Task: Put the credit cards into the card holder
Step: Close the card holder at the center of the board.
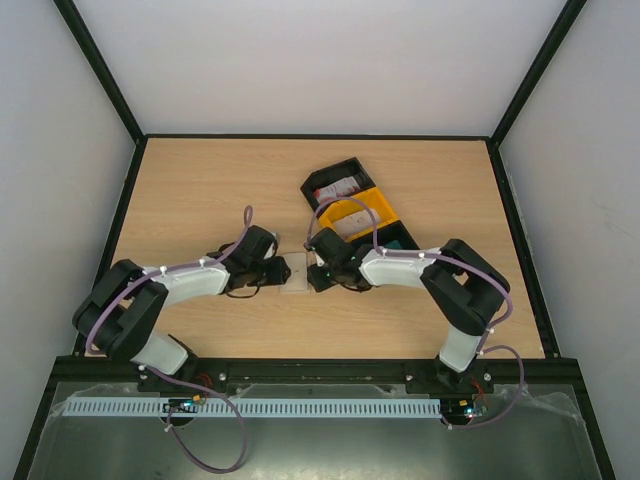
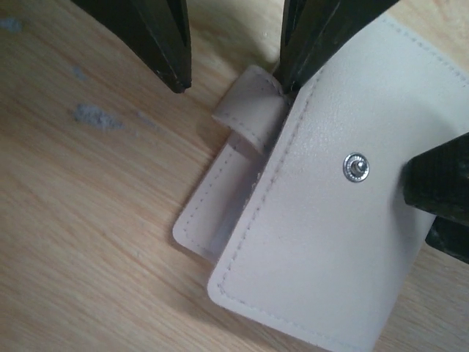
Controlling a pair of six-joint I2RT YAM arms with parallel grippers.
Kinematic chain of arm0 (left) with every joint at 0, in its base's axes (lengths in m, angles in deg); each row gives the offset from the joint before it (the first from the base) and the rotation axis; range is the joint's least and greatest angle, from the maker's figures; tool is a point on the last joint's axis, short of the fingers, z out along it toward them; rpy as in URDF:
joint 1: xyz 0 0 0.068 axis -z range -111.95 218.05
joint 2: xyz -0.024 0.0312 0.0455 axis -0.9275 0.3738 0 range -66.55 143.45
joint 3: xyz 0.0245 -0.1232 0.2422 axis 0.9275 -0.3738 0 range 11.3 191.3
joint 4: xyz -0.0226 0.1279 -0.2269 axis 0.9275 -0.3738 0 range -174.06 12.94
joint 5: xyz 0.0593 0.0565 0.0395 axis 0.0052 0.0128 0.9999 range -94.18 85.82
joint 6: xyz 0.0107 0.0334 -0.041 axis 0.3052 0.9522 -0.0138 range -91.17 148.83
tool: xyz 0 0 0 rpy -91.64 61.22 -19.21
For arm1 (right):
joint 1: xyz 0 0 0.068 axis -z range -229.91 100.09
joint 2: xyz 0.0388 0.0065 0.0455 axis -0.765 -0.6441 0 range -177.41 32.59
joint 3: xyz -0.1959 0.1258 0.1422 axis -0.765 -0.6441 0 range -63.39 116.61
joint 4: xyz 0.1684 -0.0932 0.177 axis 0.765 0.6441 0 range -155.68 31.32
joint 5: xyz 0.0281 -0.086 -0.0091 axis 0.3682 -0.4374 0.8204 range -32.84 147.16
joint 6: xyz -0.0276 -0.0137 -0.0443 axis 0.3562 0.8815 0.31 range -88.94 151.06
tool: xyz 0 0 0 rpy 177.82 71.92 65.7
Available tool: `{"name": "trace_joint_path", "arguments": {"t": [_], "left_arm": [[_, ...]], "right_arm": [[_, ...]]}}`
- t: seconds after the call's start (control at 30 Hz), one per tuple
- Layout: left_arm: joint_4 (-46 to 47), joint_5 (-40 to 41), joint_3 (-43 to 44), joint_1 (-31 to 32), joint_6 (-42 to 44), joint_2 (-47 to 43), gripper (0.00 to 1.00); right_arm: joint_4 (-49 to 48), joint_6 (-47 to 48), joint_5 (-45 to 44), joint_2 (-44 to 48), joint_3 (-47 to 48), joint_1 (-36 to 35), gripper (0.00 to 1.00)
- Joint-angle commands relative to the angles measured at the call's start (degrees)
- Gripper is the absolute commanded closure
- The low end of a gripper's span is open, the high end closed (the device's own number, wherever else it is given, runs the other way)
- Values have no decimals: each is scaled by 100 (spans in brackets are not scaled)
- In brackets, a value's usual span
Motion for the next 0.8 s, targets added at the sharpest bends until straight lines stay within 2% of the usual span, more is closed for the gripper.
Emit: {"name": "trace_joint_path", "arguments": {"t": [0.0, 0.2, 0.4, 0.53, 0.63, 0.77], "left_arm": [[-100, -43, 36, -20, 116, 73, 67], [-353, 198, -43, -16, 315, 190, 74], [-606, 453, -53, 59, 527, 454, 88], [-736, 599, -60, 155, 571, 698, 95], [-767, 677, -91, 184, 572, 856, 97], [-839, 867, -138, 185, 537, 947, 97]], "right_arm": [[226, 260, -562, -341, 267, -119, 67], [144, 225, -1091, -575, 389, -243, 67], [-769, -7, -1514, -622, 277, -281, 72], [-1241, -250, -1632, -690, 316, -276, 81], [-1367, -511, -1724, -781, 405, -268, 86], [-1368, -980, -2006, -826, 460, -188, 87]]}}
